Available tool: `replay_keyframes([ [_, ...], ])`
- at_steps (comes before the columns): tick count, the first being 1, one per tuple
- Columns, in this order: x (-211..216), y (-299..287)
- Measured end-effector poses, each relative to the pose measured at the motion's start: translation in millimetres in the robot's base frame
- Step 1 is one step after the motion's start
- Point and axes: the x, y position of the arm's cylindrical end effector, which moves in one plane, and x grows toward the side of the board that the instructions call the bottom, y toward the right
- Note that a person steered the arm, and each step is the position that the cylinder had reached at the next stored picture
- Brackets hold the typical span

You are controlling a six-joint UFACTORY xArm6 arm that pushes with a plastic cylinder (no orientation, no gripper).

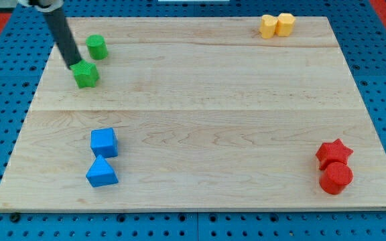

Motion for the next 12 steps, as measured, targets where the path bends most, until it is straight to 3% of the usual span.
replay_keyframes([
  [3, 9, 45],
  [4, -14, 106],
  [5, -70, 100],
  [6, -95, 46],
  [7, -75, 13],
  [9, -18, 17],
  [12, 7, 94],
])
